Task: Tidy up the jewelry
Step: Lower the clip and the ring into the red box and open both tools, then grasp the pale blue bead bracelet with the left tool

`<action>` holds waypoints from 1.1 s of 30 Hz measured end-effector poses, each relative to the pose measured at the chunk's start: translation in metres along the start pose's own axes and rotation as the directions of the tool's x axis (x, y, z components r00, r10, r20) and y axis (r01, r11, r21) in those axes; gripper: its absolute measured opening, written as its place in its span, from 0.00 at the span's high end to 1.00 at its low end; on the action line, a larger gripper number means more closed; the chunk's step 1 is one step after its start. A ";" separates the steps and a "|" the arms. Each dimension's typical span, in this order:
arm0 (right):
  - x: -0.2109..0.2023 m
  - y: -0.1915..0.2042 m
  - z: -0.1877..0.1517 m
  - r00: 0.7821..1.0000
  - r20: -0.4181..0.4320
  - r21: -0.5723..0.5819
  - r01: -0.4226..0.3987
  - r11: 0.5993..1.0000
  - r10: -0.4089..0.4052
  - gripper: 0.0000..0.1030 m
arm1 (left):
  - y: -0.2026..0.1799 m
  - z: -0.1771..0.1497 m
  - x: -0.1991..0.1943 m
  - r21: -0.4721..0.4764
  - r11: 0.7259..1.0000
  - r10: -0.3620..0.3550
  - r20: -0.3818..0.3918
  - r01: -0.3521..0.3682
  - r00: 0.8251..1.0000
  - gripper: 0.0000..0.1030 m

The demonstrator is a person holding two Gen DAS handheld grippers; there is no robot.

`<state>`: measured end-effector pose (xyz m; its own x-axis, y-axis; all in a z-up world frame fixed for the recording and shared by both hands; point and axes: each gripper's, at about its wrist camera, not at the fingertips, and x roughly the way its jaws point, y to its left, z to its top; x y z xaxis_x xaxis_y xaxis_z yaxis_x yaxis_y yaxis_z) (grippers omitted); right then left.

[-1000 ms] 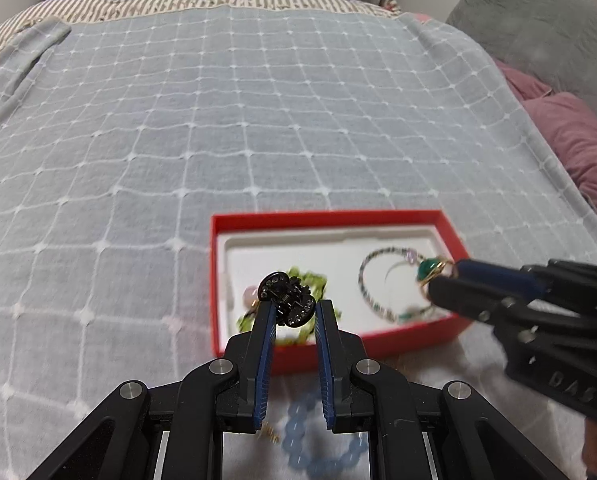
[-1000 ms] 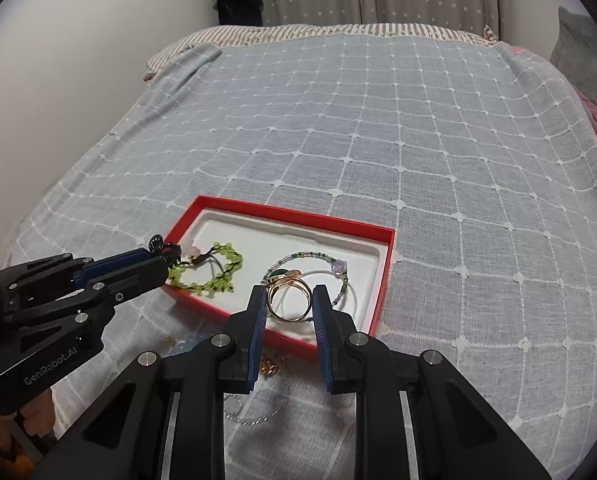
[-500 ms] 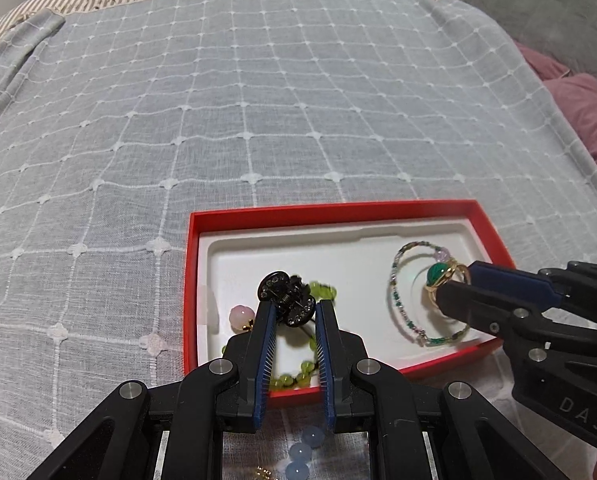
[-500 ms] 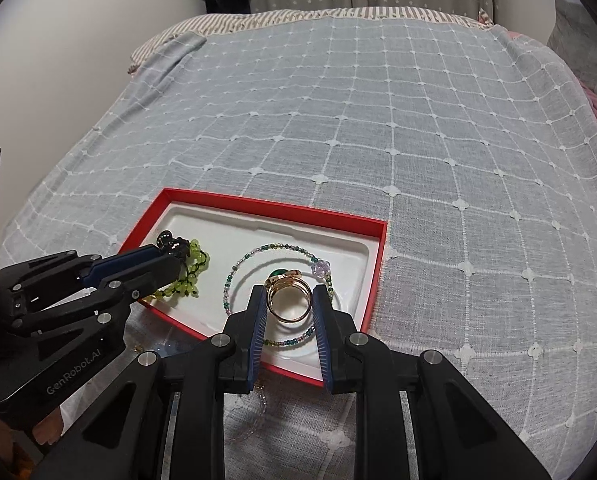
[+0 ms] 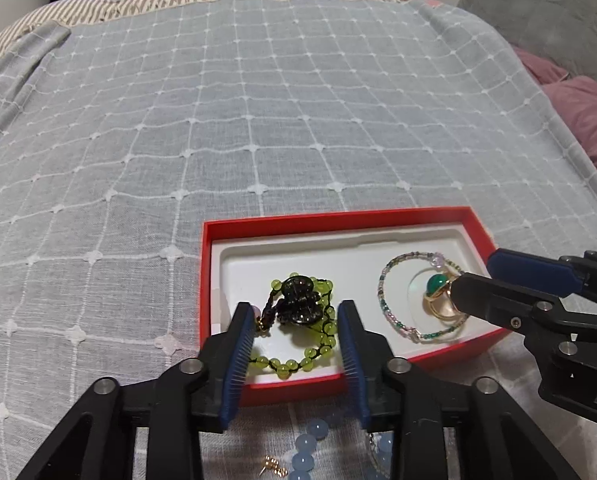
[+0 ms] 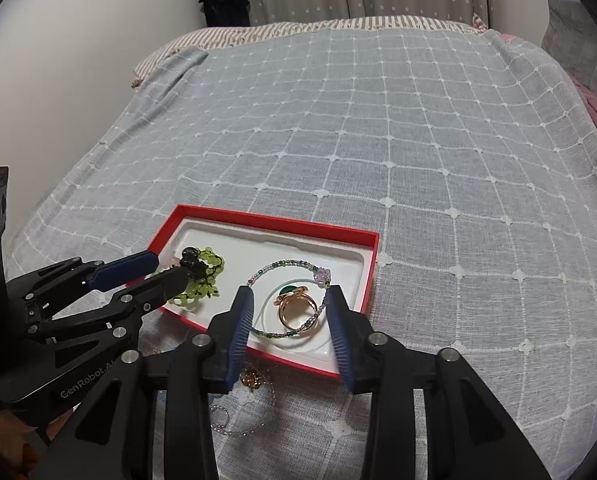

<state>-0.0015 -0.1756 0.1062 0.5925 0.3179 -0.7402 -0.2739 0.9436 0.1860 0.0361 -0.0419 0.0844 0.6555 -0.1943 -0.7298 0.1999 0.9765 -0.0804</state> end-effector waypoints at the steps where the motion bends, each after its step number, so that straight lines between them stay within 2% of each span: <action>1: -0.003 0.000 0.000 1.000 0.003 -0.001 0.002 1.000 -0.002 0.57 | 0.000 -0.001 -0.003 0.001 1.000 0.007 -0.001 -0.007 1.000 0.56; 3: -0.008 0.001 -0.001 1.000 0.005 0.004 0.012 1.000 -0.012 0.55 | 0.001 -0.002 -0.007 0.002 1.000 0.021 -0.009 -0.021 1.000 0.45; 12: -0.034 -0.002 -0.016 0.999 -0.025 0.042 0.049 0.998 -0.048 0.46 | 0.011 -0.017 -0.028 -0.020 0.998 0.057 -0.044 -0.058 0.997 0.24; 22: -0.035 0.001 -0.038 0.988 -0.130 0.045 0.088 0.995 -0.081 0.41 | 0.011 -0.038 -0.022 -0.017 0.997 0.073 -0.156 -0.076 0.985 0.16; 28: -0.021 -0.001 -0.049 0.975 -0.201 0.064 0.110 0.992 -0.095 0.40 | 0.013 -0.052 -0.006 0.005 0.993 0.115 -0.270 -0.118 0.956 0.15; 33: -0.006 -0.002 -0.056 0.959 -0.256 0.056 0.138 0.989 -0.120 0.40 | 0.011 -0.057 0.002 0.041 0.990 0.141 -0.304 -0.135 0.942 0.15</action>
<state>-0.0473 -0.1842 0.0737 0.4068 0.1683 -0.8979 -0.1468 0.9822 0.1175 -0.0022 -0.0262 0.0431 0.4248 -0.0167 -0.9052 0.1392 0.9891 0.0471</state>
